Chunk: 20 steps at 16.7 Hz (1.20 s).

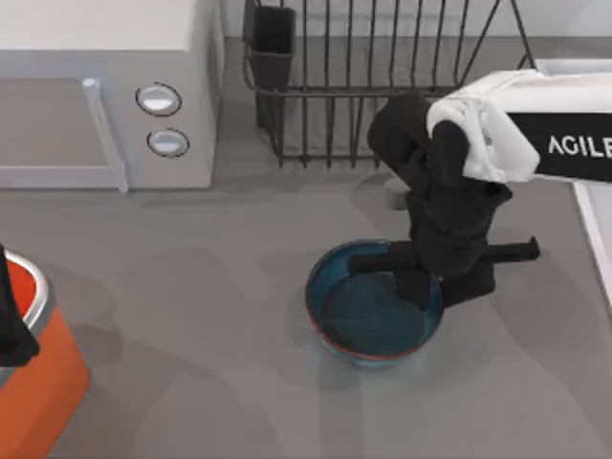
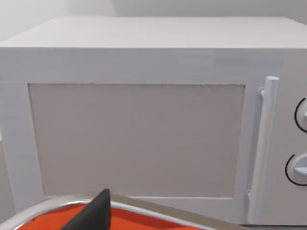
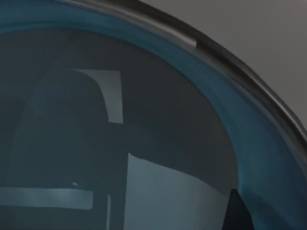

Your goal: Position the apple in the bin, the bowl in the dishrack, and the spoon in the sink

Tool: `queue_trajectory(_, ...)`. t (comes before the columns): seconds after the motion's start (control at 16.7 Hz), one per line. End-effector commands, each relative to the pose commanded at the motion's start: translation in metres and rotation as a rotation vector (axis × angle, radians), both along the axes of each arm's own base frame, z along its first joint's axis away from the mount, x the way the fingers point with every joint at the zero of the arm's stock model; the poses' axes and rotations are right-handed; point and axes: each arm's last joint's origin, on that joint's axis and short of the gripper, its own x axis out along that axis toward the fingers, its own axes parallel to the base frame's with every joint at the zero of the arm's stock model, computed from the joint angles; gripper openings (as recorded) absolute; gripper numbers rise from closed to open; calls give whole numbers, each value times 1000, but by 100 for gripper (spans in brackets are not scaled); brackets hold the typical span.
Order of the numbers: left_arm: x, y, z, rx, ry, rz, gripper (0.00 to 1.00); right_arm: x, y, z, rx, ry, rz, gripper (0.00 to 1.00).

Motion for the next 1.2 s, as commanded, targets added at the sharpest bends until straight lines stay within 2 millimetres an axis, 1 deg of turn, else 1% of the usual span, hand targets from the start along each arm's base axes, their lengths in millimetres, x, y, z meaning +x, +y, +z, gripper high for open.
queue_trajectory(0.3,0,0,0,0,0,0,100,0,0,2,1,-2,0,0)
queue_trajectory(0.36,0,0,0,0,0,0,100,1,1,5,2,-3,-1,0)
queue_trajectory(0.48,0,0,0,0,0,0,100,3,4,22,5,-6,1,0)
queue_trajectory(0.78,0,0,0,0,0,0,100,1,2,82,-8,13,1,0)
queue_trajectory(0.9,0,0,0,0,0,0,100,0,1,99,0,1,0,0)
queue_trajectory(0.96,0,0,0,0,0,0,100,0,0,101,1,-2,0,0)
queue_trajectory(1.2,0,0,0,0,0,0,100,0,1,99,0,-1,2,0)
